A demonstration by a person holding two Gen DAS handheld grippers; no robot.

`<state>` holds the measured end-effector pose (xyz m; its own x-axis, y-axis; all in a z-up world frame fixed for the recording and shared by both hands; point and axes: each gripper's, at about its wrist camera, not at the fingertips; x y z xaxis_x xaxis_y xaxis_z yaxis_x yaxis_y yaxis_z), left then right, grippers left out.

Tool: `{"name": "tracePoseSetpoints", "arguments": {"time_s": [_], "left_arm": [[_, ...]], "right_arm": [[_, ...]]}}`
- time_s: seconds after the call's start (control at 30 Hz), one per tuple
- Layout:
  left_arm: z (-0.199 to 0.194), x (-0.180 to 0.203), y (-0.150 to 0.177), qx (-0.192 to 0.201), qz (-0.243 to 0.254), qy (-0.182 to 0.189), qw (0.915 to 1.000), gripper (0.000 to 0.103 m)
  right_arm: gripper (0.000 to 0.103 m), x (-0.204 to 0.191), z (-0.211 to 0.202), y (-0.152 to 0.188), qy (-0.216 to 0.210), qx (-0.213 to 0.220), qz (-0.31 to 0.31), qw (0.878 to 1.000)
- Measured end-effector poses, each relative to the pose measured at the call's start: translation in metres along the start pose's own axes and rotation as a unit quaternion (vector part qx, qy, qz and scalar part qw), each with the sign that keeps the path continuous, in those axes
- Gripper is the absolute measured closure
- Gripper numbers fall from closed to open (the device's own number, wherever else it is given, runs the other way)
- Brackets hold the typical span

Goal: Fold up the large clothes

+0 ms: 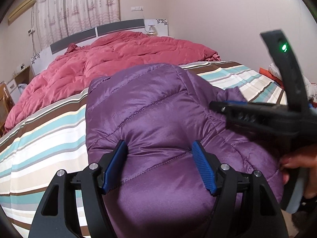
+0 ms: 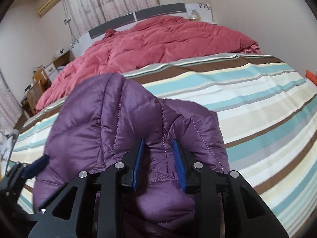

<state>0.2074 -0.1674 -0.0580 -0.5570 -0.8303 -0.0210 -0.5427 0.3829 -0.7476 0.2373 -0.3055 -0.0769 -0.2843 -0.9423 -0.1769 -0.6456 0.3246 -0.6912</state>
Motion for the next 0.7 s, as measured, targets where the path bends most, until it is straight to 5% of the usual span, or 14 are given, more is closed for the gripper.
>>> {"name": "tracePoseSetpoints", "arguments": {"time_s": [0.4,0.7], "left_arm": [[0.002,0.000,-0.005,-0.007,-0.008,0.007,0.9999,0.034],[0.040,-0.053,-0.060,-0.057,-0.106,-0.026,0.9924,0.028]], "right_arm": [[0.074,0.006,0.020,0.009,-0.014,0.007,0.012,1.000],[0.074,0.008,0.019,0.010,-0.018,0.014,0.021,1.000]]}}
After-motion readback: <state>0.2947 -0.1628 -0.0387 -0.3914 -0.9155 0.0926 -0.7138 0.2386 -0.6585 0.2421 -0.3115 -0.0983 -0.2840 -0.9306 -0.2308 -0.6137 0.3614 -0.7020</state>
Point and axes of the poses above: each gripper's, at about its wrist camera, not at the fingertips, and z roughly the way its jaws point, x to its right, y to its underside, and after that the axes turned 2 degrees about y, right-handed
